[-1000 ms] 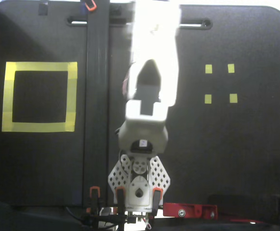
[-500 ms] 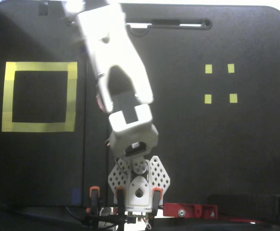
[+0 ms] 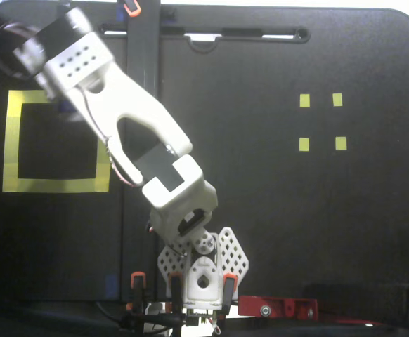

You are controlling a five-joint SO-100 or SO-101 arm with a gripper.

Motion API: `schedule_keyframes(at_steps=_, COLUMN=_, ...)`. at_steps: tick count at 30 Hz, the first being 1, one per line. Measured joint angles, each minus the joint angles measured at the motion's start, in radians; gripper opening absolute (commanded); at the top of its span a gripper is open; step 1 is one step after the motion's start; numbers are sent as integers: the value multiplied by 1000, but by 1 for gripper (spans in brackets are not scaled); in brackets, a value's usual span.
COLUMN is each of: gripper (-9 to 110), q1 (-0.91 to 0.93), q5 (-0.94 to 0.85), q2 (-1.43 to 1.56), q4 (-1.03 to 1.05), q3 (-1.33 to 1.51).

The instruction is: Grasp the block and place it in the designated area.

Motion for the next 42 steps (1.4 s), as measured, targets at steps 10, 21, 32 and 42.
schedule_keyframes(at_steps=10, gripper=18, q1=-61, q5=35, q2=-14, q4=6, q3=0)
schedule_keyframes(at_steps=21, gripper=18, q1=-77, q5=35, q2=-170, q4=-84, q3=0)
schedule_keyframes(at_steps=32, gripper=18, q1=-123, q5=63, q2=-334, q4=-150, q3=0)
schedule_keyframes(at_steps=42, gripper=18, q1=-138, q5=69, q2=-416, q4=-153, q3=0)
